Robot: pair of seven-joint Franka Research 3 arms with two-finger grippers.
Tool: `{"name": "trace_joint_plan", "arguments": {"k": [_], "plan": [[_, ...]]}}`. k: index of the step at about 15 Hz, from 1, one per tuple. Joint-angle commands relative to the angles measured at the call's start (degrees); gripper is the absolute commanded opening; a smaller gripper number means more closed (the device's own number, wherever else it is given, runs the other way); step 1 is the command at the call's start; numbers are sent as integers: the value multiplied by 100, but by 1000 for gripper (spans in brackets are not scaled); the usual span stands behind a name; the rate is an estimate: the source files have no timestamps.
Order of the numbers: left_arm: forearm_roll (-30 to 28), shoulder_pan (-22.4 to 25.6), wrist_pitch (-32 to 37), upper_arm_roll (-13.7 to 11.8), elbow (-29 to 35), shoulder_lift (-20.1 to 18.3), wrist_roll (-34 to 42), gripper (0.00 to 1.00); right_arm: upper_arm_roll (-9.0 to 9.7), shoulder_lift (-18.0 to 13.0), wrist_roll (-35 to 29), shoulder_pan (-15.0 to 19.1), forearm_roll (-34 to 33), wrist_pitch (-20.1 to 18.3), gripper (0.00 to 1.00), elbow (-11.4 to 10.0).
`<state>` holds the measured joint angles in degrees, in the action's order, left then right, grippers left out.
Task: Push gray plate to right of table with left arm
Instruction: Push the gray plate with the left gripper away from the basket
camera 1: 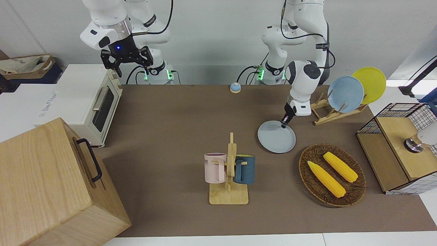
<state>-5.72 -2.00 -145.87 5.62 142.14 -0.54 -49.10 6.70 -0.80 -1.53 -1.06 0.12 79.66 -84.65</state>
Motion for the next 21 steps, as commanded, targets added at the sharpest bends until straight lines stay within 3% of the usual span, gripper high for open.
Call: {"name": "trace_joint_plan", "arguments": {"k": [1,13,21], "plan": [[45,-151,-169,132,94,186,-326,0,77,-17,-14,115,59,-83,983,45],[36,-1460,-169,212,-46,239,-1901,0,86,-17,-14,115,59,-83,983,45],[45,-2497,-161,212,-458,625,-2963,0,86,-17,-5,115,59,-83,983,45]]}}
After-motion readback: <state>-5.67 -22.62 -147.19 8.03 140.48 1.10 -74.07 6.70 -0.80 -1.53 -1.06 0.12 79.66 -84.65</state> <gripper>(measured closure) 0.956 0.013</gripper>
